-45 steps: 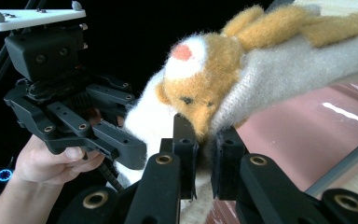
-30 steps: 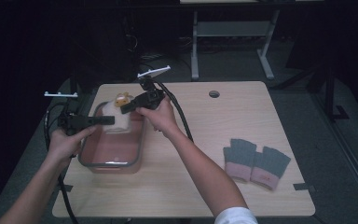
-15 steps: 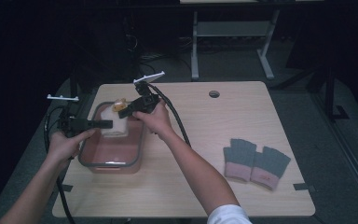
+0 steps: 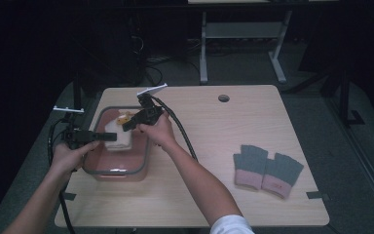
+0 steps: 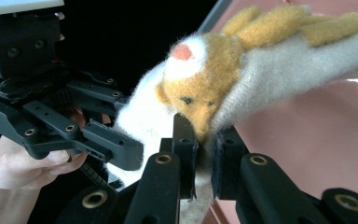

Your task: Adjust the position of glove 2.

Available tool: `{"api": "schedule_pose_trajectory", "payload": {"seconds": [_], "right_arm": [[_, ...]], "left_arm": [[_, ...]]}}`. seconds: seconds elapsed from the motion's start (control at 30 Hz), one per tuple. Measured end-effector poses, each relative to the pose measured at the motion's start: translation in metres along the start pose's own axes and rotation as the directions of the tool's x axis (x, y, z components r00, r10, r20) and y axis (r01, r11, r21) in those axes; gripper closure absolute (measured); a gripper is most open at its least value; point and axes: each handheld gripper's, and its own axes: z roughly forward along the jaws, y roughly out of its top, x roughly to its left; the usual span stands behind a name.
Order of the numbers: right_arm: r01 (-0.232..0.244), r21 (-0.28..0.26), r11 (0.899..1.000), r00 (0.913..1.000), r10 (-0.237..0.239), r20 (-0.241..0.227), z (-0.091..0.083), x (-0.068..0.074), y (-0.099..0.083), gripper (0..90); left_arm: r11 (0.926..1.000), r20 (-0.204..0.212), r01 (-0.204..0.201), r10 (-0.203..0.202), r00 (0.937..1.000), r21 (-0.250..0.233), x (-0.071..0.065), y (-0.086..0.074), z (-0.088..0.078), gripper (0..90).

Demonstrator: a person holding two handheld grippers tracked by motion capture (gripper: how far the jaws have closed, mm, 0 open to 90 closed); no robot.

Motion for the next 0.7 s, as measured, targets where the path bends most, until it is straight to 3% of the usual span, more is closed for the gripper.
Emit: {"api": "schedule_pose_trajectory", "payload": {"seconds": [0.4, 0.7], "right_arm": [[-0.033, 0.041, 0.999, 0.9991, 0.032, 0.028, 0.017, -0.015, -0.01, 81.4], [-0.029, 0.073, 0.997, 0.9967, 0.024, 0.077, 0.021, -0.018, -0.013, 79.0]], "left_arm": [[0.9973, -0.043, 0.029, -0.026, 0.9987, 0.067, 0.012, -0.009, 0.013, 66.8], [0.9951, -0.065, 0.037, -0.032, 0.9974, 0.091, 0.017, -0.016, 0.022, 66.9]]}}
